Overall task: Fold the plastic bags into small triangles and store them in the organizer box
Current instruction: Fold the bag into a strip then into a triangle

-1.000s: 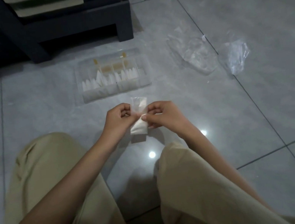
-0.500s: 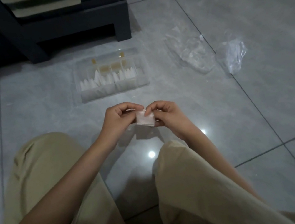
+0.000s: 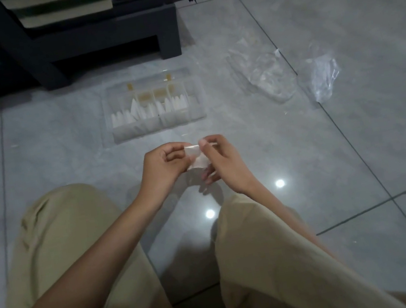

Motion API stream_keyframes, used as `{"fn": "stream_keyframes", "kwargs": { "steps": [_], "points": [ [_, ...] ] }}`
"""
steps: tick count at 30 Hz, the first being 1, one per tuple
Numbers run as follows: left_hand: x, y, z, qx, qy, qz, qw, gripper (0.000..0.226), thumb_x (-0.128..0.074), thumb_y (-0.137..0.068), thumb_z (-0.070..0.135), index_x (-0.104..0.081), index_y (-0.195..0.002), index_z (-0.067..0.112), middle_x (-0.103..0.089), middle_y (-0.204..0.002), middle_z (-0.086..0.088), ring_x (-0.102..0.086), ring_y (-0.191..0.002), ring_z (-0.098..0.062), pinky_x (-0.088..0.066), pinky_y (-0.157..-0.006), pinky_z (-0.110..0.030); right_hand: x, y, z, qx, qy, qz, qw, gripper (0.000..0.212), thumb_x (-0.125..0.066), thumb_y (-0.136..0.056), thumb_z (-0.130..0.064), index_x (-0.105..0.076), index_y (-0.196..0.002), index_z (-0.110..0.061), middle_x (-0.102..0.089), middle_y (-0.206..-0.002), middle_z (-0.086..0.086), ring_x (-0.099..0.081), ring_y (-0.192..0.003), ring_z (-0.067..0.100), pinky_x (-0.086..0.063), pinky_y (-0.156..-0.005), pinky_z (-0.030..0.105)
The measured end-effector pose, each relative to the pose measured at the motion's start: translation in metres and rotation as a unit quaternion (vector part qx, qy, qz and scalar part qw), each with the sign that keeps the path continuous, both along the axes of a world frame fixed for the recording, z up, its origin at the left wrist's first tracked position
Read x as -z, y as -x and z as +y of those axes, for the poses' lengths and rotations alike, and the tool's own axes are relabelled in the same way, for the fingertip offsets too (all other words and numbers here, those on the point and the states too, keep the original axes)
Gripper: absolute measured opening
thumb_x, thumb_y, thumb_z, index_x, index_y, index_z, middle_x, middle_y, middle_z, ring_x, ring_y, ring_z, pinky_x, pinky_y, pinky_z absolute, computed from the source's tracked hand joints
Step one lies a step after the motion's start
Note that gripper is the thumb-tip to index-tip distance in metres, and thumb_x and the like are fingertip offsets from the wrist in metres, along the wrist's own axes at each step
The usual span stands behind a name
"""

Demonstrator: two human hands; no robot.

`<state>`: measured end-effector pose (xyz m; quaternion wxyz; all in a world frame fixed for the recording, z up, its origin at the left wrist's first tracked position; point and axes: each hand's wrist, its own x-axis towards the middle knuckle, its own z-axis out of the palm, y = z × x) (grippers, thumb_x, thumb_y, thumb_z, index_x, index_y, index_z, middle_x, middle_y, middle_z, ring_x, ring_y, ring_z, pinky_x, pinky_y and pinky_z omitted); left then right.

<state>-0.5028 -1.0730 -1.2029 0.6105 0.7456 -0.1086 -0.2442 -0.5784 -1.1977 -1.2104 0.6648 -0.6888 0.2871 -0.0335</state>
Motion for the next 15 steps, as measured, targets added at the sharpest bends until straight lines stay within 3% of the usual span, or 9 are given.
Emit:
{"fn": "stream_keyframes", "kwargs": {
  "steps": [4, 9, 12, 15],
  "points": [
    [0.000, 0.003, -0.005, 0.004, 0.012, -0.022, 1.000, 0.020, -0.067, -0.083, -0.007, -0.067, -0.101, 0.002, -0.069, -0.088, -0.008, -0.065, -0.077, -0.006, -0.054, -0.073, -0.017, 0.012, -0.005, 0.006, 0.010, 0.167, -0.007, 0.986, 0.033, -0.049, -0.099, -0.023, -0.055, -0.077, 0.000, -0.060, -0.060, 0.014, -0.059, -0.055, 0.032, -0.051, -0.057, 0.049],
    [-0.007, -0.011, -0.033, -0.037, -0.008, 0.008, 0.999, 0.013, -0.055, -0.097, 0.015, -0.063, -0.098, 0.005, -0.067, -0.091, -0.005, -0.065, -0.083, -0.011, -0.055, -0.072, -0.019, -0.004, -0.023, 0.003, 0.032, 0.288, -0.057, 0.955, 0.025, -0.050, -0.099, -0.025, -0.059, -0.083, -0.008, -0.059, -0.061, 0.003, -0.057, -0.056, 0.020, -0.045, -0.054, 0.038],
    [-0.013, -0.023, -0.054, -0.078, 0.012, -0.027, 0.997, 0.017, -0.047, -0.101, 0.016, -0.056, -0.090, 0.007, -0.064, -0.091, -0.010, -0.062, -0.080, -0.014, -0.056, -0.069, -0.030, -0.024, -0.042, -0.004, 0.042, 0.300, -0.075, 0.950, 0.022, -0.050, -0.100, -0.025, -0.058, -0.086, -0.010, -0.059, -0.063, 0.000, -0.058, -0.057, 0.017, -0.042, -0.053, 0.032],
    [-0.024, -0.038, -0.070, -0.087, 0.024, -0.139, 0.986, 0.025, -0.046, -0.100, 0.010, -0.047, -0.077, 0.019, -0.053, -0.076, 0.003, -0.050, -0.068, -0.001, -0.043, -0.064, -0.021, -0.045, -0.062, -0.023, 0.027, 0.252, -0.062, 0.965, 0.022, -0.051, -0.099, -0.025, -0.059, -0.084, -0.011, -0.057, -0.059, -0.003, -0.056, -0.055, 0.014, -0.042, -0.055, 0.030]
  ]
}}
